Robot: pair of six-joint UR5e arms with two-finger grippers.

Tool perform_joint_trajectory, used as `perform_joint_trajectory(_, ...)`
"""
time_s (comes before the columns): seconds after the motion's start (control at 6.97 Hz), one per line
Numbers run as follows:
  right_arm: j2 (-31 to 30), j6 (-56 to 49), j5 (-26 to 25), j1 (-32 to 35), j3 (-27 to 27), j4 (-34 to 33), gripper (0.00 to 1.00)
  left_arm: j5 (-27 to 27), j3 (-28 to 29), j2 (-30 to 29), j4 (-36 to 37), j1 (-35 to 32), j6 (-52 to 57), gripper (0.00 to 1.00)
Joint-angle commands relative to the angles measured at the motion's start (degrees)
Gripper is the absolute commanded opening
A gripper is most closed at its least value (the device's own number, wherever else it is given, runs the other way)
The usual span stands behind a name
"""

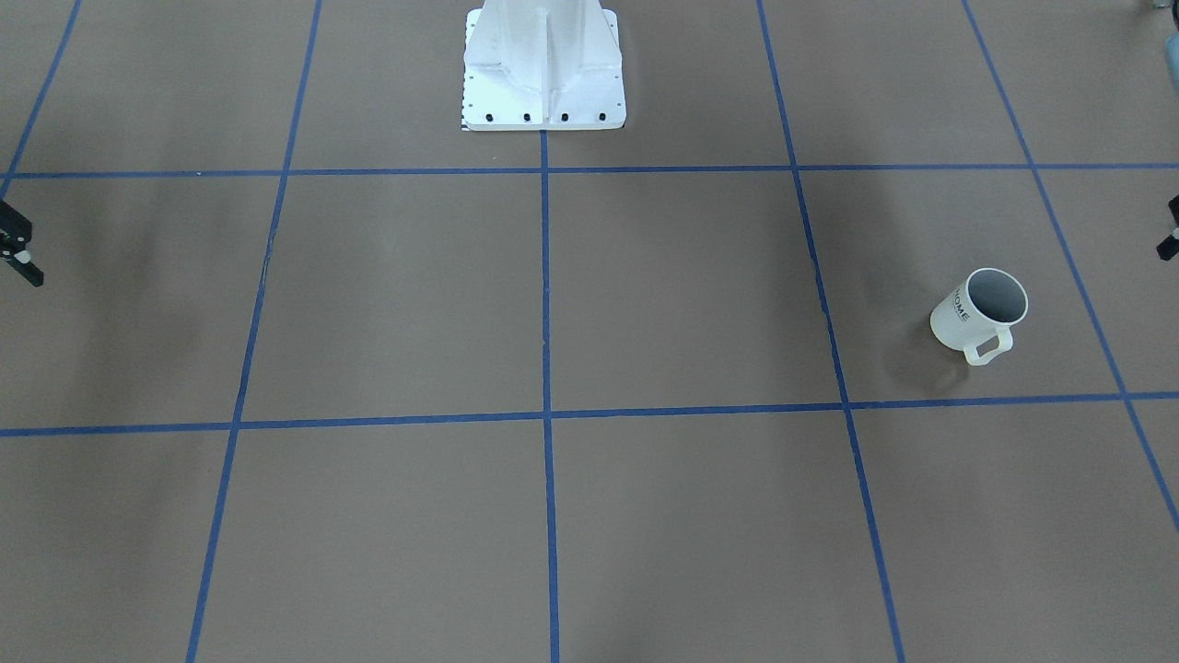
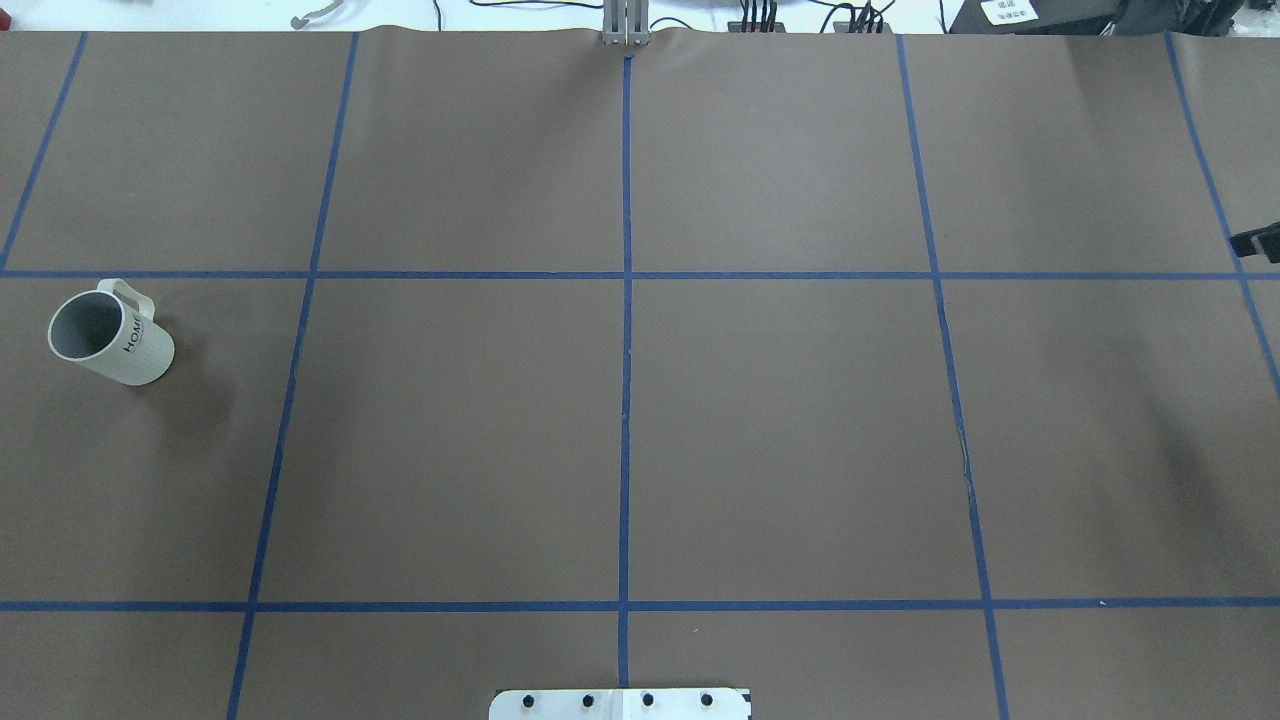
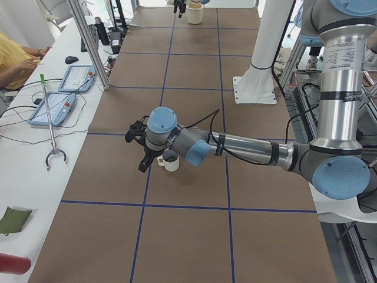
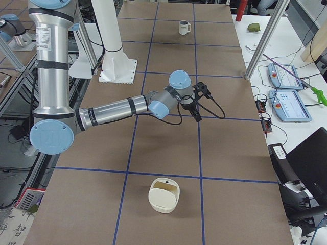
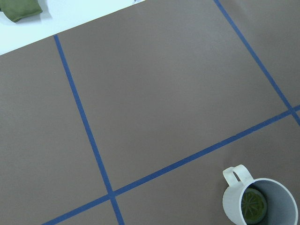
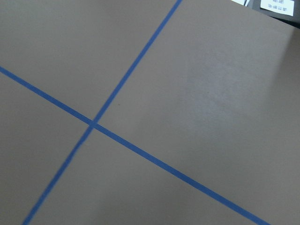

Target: Left arm hands cup to right arm to dump lemon

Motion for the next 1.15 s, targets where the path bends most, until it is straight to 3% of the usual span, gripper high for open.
perform_joint_trajectory(0.0,0.89,4.82,-1.4,-3.15,1.01,1.45,1.0,3.25,0.73,0.17,-2.6,7.55,-13.36,1.0)
perform_joint_trajectory(0.29,1.32,5.1,-4.46,-5.61,1.45,1.45,1.0,10.54,0.91,0.17,-3.06,14.67,-21.74,1.0)
perform_joint_trajectory(0.57,1.42,5.1,-4.66,-6.32,1.45,1.53,1.0,11.1,2.3,0.86,-5.85,16.27,-23.35,1.0)
perform_joint_trajectory(0.86,1.42,5.1,-4.83,-6.68,1.37,1.53,1.0,11.1,6.78,1.04,-13.66,17.16,-23.61,0.96)
perform_joint_trajectory(1.0,1.42,5.01,-5.01,-6.68,1.37,1.53,1.0,11.1,6.8,1.05,-14.22,17.25,-23.61,0.6)
